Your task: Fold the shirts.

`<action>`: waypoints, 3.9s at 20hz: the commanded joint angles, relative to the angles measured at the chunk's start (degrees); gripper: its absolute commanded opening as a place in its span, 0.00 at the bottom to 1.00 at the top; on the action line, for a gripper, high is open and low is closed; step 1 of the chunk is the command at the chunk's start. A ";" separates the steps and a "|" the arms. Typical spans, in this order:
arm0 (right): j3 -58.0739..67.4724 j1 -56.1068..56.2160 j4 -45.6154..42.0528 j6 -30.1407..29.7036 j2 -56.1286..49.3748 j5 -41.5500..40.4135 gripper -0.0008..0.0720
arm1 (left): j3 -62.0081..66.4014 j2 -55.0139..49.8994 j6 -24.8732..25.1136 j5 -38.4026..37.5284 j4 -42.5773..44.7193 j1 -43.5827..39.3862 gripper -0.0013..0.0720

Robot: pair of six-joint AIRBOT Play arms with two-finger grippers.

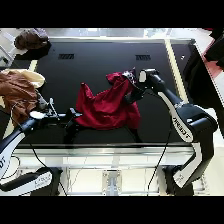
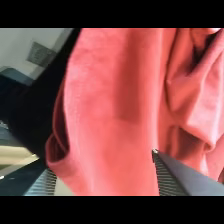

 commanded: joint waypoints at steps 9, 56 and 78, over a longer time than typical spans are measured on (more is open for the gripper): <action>10.25 1.66 -8.98 -0.17 -0.81 4.17 0.04 | 2.75 5.90 3.85 1.14 -3.04 -0.44 0.03; 10.34 -39.41 -4.83 10.49 33.09 -0.15 0.64 | 35.76 14.47 -2.89 -13.35 9.35 39.63 0.68; -50.51 -53.77 34.56 -8.02 22.34 -6.88 0.63 | -17.29 41.79 -6.45 -15.65 0.72 33.97 0.76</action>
